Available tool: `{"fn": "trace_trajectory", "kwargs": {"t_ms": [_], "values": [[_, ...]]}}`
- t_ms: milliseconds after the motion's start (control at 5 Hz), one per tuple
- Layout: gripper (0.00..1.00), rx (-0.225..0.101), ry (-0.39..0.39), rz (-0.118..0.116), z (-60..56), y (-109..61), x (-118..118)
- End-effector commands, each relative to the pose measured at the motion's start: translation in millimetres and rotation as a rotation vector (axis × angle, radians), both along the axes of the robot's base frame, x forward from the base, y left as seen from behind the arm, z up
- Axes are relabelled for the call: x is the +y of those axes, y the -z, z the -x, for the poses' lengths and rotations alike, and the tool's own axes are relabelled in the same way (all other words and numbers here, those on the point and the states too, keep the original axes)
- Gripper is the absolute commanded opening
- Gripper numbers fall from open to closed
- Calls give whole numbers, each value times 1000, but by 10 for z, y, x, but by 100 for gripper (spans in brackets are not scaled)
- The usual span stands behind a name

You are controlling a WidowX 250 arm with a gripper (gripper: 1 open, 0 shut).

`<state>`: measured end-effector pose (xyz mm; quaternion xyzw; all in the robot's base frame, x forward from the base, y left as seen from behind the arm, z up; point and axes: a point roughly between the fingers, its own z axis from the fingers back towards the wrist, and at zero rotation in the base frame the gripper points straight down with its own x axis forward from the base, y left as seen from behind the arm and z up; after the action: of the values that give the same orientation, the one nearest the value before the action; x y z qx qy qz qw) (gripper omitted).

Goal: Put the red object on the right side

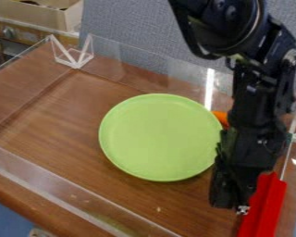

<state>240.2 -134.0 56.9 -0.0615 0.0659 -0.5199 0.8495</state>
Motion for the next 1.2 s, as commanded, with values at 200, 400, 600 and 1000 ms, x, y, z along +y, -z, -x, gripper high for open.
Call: {"fn": "trace_trajectory", "kwargs": {"t_ms": [200, 400, 600, 1000], "values": [[100, -90, 35, 25, -129, -430, -171], [100, -142, 30, 9, -174, -726, -267], [100, -219, -10, -17, -80, -1120, -224], [100, -261, -81, -5, 58, -1267, -123]]}}
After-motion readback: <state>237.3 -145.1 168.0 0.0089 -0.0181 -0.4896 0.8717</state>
